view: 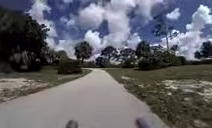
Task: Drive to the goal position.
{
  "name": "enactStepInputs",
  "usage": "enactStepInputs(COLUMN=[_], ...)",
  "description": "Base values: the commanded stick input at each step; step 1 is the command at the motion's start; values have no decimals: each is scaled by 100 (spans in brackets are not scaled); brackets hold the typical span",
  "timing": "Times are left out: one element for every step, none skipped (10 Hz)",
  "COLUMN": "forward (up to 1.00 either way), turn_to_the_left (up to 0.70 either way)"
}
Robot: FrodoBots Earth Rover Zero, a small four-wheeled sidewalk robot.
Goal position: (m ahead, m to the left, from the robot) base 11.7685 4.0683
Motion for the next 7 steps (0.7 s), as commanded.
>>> enactStepInputs(forward=[85, 85, 85, 85, 85, 85, 85], turn_to_the_left=[0, 0, 0, 0, 0, 3, 20])
